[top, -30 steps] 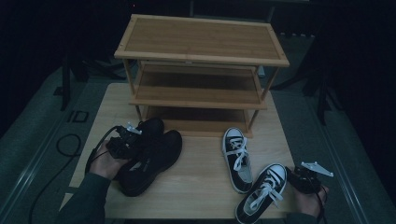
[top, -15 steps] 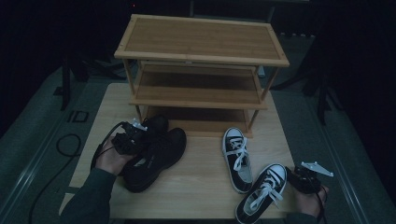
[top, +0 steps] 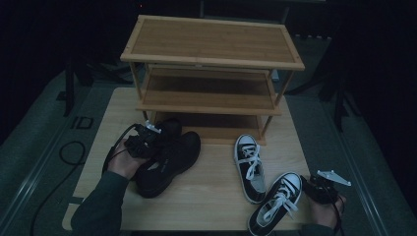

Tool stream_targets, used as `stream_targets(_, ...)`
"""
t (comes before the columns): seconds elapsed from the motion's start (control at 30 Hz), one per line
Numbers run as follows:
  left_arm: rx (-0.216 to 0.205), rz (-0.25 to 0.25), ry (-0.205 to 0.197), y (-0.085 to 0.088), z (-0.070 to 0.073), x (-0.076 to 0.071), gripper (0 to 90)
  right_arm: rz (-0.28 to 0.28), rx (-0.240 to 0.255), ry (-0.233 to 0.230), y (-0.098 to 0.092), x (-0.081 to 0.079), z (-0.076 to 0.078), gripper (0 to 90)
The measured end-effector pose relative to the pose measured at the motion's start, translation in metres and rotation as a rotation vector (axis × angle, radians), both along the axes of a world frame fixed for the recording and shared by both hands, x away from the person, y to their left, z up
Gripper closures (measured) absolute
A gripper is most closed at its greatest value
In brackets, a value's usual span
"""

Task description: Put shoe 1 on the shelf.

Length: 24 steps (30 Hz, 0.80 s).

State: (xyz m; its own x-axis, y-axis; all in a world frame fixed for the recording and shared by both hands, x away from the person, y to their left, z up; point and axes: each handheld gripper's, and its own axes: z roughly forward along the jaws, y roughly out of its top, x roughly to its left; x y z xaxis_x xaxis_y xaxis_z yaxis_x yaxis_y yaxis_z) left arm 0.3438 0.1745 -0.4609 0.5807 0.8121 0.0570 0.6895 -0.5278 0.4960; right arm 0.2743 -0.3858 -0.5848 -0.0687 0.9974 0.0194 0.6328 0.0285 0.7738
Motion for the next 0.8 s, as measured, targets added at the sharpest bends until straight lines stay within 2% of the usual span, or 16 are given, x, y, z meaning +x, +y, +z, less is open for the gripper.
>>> stream_targets(0.8,0.007,-0.002,-0.006,-0.025,-0.001,0.023,85.8,0.001,0.0,0.0,0.0,0.0,0.0,54.9)
